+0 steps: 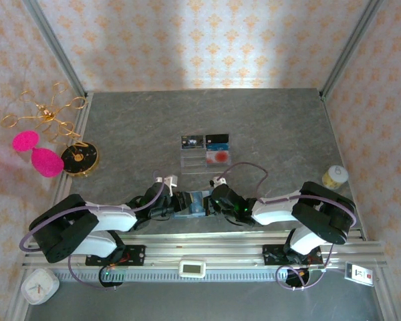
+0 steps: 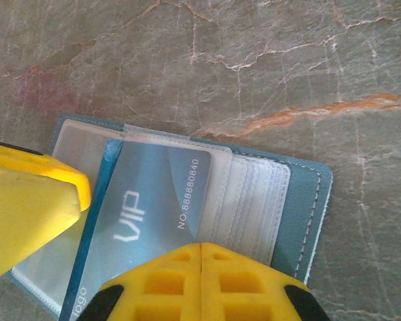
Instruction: Take the credit cards out of the card holder
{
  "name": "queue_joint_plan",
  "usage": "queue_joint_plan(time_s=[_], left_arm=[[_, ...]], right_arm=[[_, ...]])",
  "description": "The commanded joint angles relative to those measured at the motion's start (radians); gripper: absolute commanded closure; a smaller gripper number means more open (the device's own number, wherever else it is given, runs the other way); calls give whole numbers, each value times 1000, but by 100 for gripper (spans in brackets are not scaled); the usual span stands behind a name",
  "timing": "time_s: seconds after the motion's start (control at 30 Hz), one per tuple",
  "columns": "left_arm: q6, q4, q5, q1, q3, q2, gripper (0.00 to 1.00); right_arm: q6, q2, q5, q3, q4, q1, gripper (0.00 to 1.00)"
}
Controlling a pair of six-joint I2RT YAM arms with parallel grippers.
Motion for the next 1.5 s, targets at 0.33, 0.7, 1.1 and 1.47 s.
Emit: queue_joint_plan(time_s=[0.33,0.7,1.1,1.47], left_arm=[[-61,-225,-83,-7,42,-67,73],[-75,-170,-54,-16,81,19,73],[-103,-126,-81,-19,14,-32,99],[-9,-137,-117,-4,-47,-197,100]], right_arm=[[-12,17,-28,-12,-47,3,100],[-17,30,-63,-18,-12,4,100],[1,26,-63,-37,10,9,100],[26,33,-21,-40,-9,11,100]])
